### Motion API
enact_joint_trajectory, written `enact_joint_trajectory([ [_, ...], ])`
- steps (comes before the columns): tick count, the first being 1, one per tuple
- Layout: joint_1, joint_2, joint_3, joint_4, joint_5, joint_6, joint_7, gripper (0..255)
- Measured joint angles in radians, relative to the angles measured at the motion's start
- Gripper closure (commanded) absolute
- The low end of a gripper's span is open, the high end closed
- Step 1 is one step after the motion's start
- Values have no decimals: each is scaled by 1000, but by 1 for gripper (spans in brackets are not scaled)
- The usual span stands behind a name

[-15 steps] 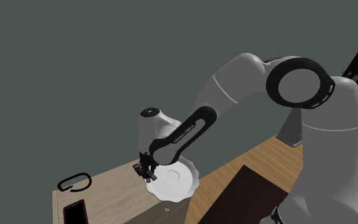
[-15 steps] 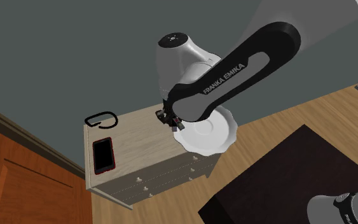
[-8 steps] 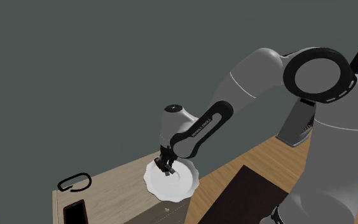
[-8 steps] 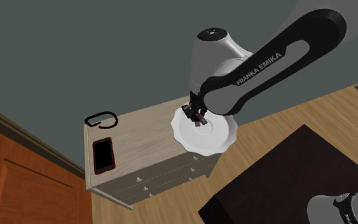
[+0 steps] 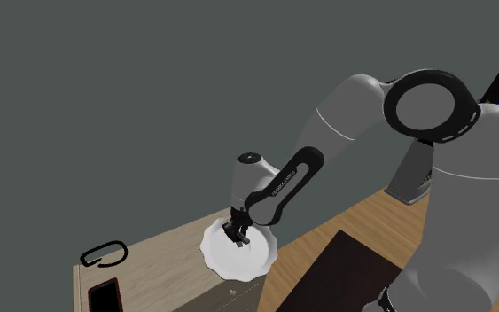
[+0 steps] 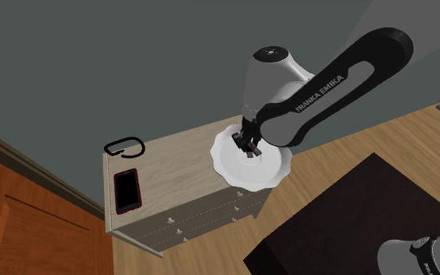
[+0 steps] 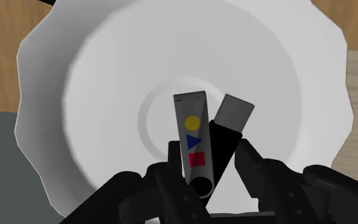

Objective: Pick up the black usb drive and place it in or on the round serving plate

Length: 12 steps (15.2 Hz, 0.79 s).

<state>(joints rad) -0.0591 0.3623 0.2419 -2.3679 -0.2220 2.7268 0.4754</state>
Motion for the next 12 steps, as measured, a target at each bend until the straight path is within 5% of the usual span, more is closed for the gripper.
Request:
enact_joint_trajectory([
  [12, 43, 117, -56, 28, -60, 89, 46, 255],
])
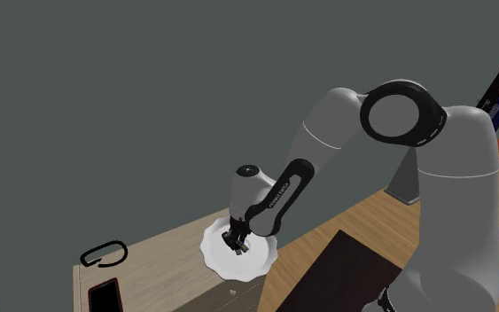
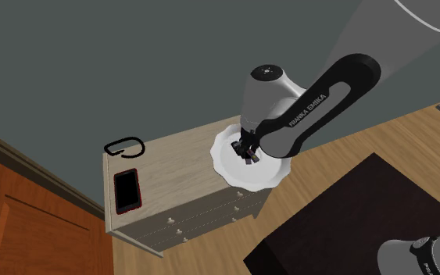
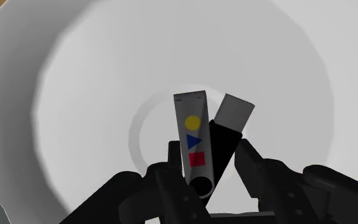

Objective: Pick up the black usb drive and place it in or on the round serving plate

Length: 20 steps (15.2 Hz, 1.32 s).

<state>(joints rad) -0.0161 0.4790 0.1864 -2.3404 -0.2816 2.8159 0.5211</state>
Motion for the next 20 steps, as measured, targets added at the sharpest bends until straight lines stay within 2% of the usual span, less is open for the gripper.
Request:
enact_joint_trajectory([
  [2, 0, 1, 0, 0, 0, 0, 0, 255],
  [3, 0, 1, 0, 0, 0, 1, 0, 0],
  [9, 0, 1, 0, 0, 0, 1, 0, 0],
  [13, -41, -100, 51, -18, 50, -80, -40, 0],
  [20, -50, -133, 65, -33, 67, -99, -50, 0],
])
